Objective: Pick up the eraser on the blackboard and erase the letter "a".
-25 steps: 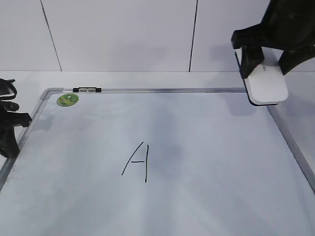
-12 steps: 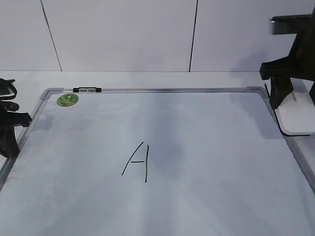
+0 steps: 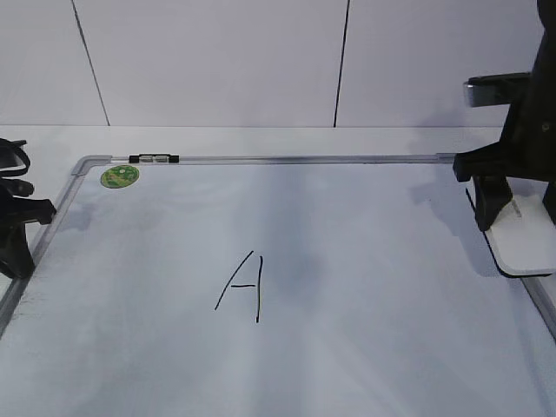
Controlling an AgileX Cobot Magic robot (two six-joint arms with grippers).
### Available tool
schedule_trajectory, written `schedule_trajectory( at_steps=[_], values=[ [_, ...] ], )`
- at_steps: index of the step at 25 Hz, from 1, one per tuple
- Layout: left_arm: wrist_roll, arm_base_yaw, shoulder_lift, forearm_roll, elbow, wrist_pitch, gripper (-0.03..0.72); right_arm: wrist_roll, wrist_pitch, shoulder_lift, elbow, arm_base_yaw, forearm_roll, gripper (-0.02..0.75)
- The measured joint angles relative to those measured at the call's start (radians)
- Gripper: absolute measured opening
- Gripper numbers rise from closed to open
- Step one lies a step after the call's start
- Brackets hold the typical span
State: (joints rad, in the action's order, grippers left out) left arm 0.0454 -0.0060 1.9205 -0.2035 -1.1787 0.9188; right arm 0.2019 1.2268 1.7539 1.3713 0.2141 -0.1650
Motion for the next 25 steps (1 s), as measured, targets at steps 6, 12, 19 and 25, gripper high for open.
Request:
schedule_trajectory(
  at_steps=[6, 12, 19, 25],
  values=[
    [0.000, 0.000, 0.000, -0.002, 0.000, 0.000, 0.017, 0.000, -0.002, 0.068, 0.000, 0.000, 0.000, 0.531],
    [0.000, 0.000, 0.000, -0.002, 0.000, 0.000, 0.018, 0.000, -0.007, 0.128, 0.000, 0.000, 0.000, 0.531],
    [0.001, 0.000, 0.000, -0.004, 0.000, 0.000, 0.018, -0.002, -0.017, 0.159, 0.000, -0.027, -0.002, 0.531],
    [0.001, 0.000, 0.000, -0.004, 0.000, 0.000, 0.018, -0.002, -0.015, 0.159, 0.000, -0.031, -0.006, 0.531]
  ],
)
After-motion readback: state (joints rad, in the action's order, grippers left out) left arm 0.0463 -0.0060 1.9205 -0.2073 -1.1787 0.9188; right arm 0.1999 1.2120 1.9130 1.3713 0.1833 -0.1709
